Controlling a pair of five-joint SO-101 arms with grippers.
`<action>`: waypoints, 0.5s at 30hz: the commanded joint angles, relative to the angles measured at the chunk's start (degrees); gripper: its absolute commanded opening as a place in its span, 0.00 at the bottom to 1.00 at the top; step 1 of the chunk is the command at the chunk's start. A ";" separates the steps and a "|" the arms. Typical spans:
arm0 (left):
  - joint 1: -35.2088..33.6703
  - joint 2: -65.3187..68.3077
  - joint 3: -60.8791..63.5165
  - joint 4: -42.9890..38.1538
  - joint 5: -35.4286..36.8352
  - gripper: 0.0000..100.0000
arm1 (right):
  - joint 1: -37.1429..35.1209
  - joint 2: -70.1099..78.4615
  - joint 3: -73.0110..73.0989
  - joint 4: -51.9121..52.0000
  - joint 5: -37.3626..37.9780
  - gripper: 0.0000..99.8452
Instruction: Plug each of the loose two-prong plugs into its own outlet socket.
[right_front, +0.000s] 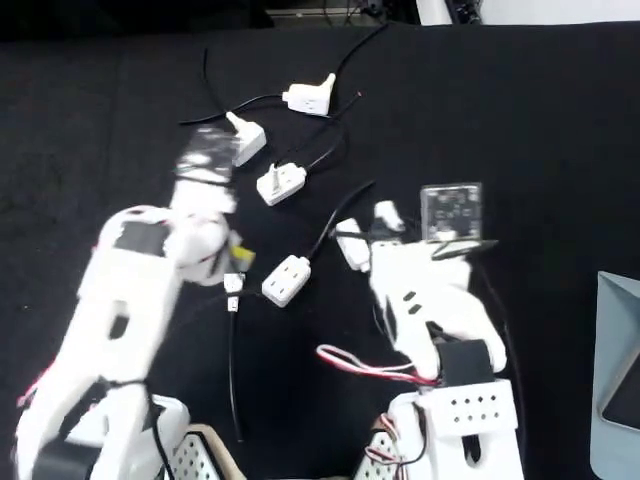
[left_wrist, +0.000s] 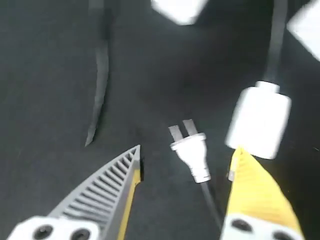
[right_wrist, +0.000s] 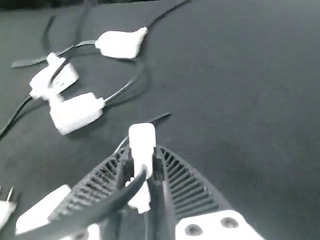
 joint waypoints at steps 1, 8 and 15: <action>-9.54 -11.52 9.10 -3.78 1.67 0.28 | -6.77 -0.13 -5.93 4.13 4.22 0.01; -19.65 -26.64 27.56 -13.01 1.58 0.28 | -15.21 13.14 -14.46 9.41 9.14 0.01; -22.99 -36.48 38.37 -17.14 1.23 0.28 | -19.52 32.92 -26.51 12.31 13.01 0.01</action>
